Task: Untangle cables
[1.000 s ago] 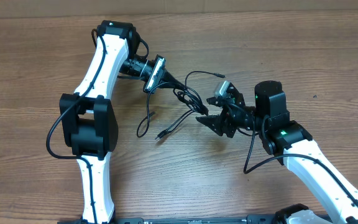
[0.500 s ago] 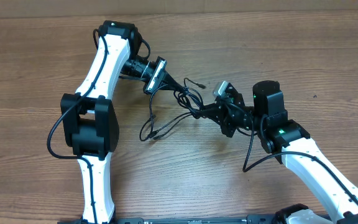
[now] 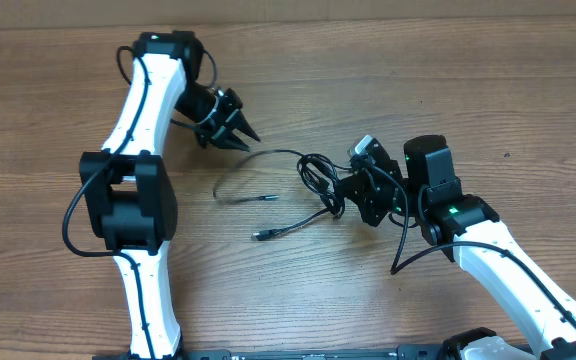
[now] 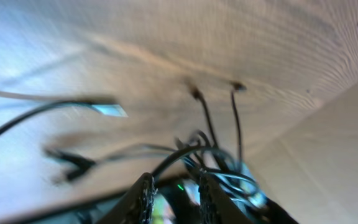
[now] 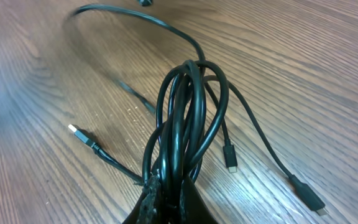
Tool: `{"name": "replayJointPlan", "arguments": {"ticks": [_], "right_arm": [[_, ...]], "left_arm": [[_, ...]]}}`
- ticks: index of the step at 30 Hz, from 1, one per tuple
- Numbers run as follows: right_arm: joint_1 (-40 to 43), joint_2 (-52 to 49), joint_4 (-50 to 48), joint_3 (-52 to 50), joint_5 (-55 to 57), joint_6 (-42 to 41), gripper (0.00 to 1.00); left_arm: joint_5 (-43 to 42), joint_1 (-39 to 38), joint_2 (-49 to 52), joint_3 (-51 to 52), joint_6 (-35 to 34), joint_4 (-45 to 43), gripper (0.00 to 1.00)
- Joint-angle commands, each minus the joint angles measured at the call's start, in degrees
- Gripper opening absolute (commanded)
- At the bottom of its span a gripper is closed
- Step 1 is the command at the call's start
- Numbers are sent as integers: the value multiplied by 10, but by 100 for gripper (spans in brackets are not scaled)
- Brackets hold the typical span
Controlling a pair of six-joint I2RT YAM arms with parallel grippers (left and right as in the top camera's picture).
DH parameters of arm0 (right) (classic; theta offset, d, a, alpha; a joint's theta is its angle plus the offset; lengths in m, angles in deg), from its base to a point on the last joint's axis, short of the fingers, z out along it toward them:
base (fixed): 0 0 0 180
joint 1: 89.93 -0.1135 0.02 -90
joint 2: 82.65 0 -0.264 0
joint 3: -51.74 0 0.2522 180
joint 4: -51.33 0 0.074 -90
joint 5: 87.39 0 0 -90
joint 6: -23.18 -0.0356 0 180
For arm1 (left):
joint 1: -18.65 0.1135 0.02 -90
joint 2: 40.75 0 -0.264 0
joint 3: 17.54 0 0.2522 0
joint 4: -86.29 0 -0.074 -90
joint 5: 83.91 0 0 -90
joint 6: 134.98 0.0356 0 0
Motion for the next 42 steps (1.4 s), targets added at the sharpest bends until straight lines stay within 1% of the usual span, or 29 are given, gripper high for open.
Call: {"name": "replayJointPlan", "arguments": {"ticks": [1, 2, 4, 6, 8, 9, 10, 11, 12, 14, 17, 19, 21, 22, 23, 24, 25, 27, 33, 37, 40, 42], "right_arm": [[7, 0, -3, 10, 5, -25, 4], [7, 0, -2, 10, -2, -25, 4], [7, 0, 2, 10, -15, -25, 4], [7, 0, 7, 10, -21, -25, 4], [7, 0, 10, 10, -27, -24, 4], [7, 0, 8, 10, -37, -24, 4], [7, 0, 6, 10, -48, -23, 4], [7, 0, 3, 10, -58, -23, 4], [7, 0, -2, 10, -72, -23, 4], [7, 0, -21, 10, -125, -23, 4], [7, 0, -52, 10, -188, -23, 4], [7, 0, -67, 10, -209, -25, 4], [7, 0, -84, 11, -225, -30, 4], [8, 0, -90, 11, -226, -35, 4], [8, 0, -94, 11, -226, -43, 4], [9, 0, -97, 11, -228, -47, 4], [10, 0, -100, 11, -241, -46, 4], [14, 0, -108, 11, -263, -46, 4], [35, 0, -122, 11, -281, -47, 4], [48, 0, -154, 11, -302, -80, 4], [48, 0, -185, 11, -304, -102, 4], [48, 0, -201, 11, -316, -105, 4]], "left_arm": [[37, 14, 3, -9, 122, -8, 30], [18, 17, 3, -9, 161, -7, 29], [-54, 22, -2, -13, 270, -4, 27], [-108, 22, -19, -17, 389, -1, 38], [-103, 19, -48, -22, 458, -1, 46], [-103, 16, -72, -22, 502, -5, 56], [-99, 12, -90, -22, 532, -9, 72], [-89, 8, -105, -22, 550, -14, 83], [-74, 3, -117, -22, 560, -19, 87], [-27, -17, -148, -22, 587, -25, 88], [2, -53, -161, -22, 622, -26, 87], [14, -72, -161, -22, 633, -26, 86], [48, -97, -161, -22, 643, -25, 83], [63, -109, -161, -22, 670, -17, 81], [68, -115, -161, -22, 704, -9, 69], [74, -120, -161, -22, 732, 0, 60], [82, -124, -161, -22, 748, 7, 57], [89, -127, -161, -22, 753, 15, 56], [88, -127, -161, -22, 753, 28, 56], [74, -128, -161, -22, 754, 39, 56], [34, -129, -161, -22, 793, 54, 57], [28, -130, -161, -22, 803, 59, 56]]}}
